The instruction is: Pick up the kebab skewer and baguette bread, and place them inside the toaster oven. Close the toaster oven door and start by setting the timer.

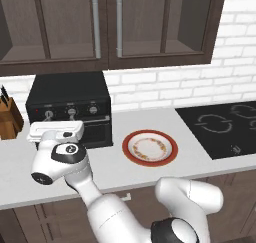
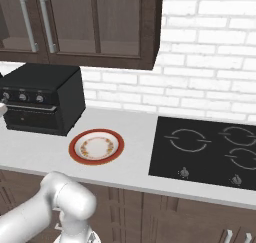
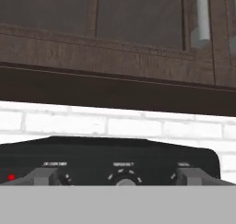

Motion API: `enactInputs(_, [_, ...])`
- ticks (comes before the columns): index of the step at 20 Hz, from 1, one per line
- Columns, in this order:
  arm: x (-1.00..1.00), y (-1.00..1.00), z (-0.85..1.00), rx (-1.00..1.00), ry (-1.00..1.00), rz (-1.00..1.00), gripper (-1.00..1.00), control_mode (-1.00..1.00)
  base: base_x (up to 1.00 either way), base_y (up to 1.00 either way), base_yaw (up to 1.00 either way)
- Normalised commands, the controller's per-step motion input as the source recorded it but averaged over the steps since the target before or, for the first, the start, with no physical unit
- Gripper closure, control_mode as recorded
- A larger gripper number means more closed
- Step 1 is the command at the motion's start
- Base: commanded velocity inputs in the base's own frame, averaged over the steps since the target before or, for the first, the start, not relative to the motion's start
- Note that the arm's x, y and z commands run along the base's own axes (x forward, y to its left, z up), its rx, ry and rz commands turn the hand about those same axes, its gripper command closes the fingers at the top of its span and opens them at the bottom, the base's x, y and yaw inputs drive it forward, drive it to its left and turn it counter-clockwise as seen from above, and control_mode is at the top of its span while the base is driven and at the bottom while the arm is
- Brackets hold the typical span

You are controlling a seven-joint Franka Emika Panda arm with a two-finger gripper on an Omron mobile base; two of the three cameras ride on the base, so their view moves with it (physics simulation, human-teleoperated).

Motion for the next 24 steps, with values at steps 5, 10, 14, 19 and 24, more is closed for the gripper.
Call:
enactInputs(5, [0.23,0.16,-0.03,0.0,0.0,0.0,-1.0,-1.0,0.0,0.0,0.0])
enactInputs(10, [0.22,0.14,-0.1,0.0,0.0,0.0,-1.0,-1.0,0.0,0.0,0.0])
enactInputs(14, [0.17,0.11,-0.17,0.0,0.0,0.0,-1.0,-1.0,0.0,0.0,0.0])
enactInputs(19, [0.19,0.07,-0.14,0.0,0.0,0.0,-1.0,-1.0,0.0,0.0,0.0])
enactInputs(24, [0.2,0.03,-0.1,0.0,0.0,0.01,-1.0,-1.0,0.0,0.0,0.0])
